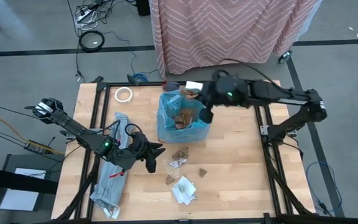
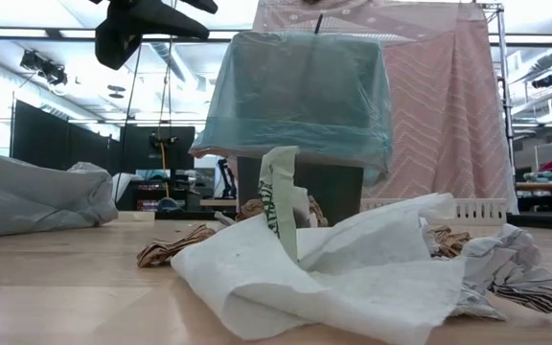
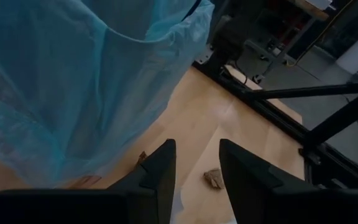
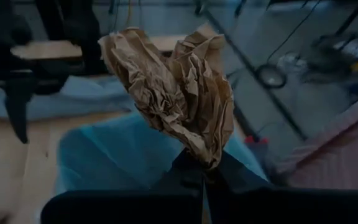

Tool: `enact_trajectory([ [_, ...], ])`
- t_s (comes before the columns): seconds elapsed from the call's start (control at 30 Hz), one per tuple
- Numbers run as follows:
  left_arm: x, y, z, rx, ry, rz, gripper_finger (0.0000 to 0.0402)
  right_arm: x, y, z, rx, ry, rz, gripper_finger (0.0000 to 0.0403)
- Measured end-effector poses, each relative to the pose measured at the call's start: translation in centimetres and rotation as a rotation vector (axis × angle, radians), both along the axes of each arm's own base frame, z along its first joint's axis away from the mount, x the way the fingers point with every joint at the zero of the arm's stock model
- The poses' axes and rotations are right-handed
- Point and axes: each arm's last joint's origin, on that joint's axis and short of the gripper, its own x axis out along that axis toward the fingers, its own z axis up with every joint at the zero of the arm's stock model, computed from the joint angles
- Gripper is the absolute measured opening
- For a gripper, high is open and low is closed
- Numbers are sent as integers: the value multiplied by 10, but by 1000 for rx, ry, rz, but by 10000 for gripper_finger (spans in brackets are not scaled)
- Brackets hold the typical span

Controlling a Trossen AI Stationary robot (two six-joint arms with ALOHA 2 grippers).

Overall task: Place trash/remove bag and relplace
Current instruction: Put the brown napkin into the trash bin

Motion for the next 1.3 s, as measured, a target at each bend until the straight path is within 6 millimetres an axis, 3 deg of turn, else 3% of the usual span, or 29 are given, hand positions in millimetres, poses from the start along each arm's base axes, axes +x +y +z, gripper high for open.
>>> enact_trajectory([
  [0.3, 0, 0, 1, -35, -20, 12, 131, 45, -26, -58, 123, 220, 92, 0],
  [0.43, 0, 0, 1, -36, -21, 12, 131, 53, -27, -79, 147, 331, 90, 0],
  [0.57, 0, 0, 1, -37, -23, 12, 131, 53, -27, -85, 138, 387, 92, 6],
  [0.67, 1, 0, 1, -38, -24, 12, 131, 48, -27, -80, 127, 376, 98, 38],
  [0.77, 1, 0, 1, -38, -25, 12, 131, 40, -25, -62, 120, 342, 106, 94],
  [0.9, 0, 0, 1, -34, -25, 16, 131, 27, -20, -33, 130, 300, 111, 186],
  [1.0, 0, 0, 1, -35, -26, 17, 131, 8, -5, 0, 191, 262, 192, 238],
  [1.13, 0, 0, 1, -35, -26, 17, 131, -28, 35, 36, 330, 222, 375, 254],
  [1.3, 0, 0, 1, -22, -16, 18, 131, -61, 78, 27, 356, 338, 354, 248],
])
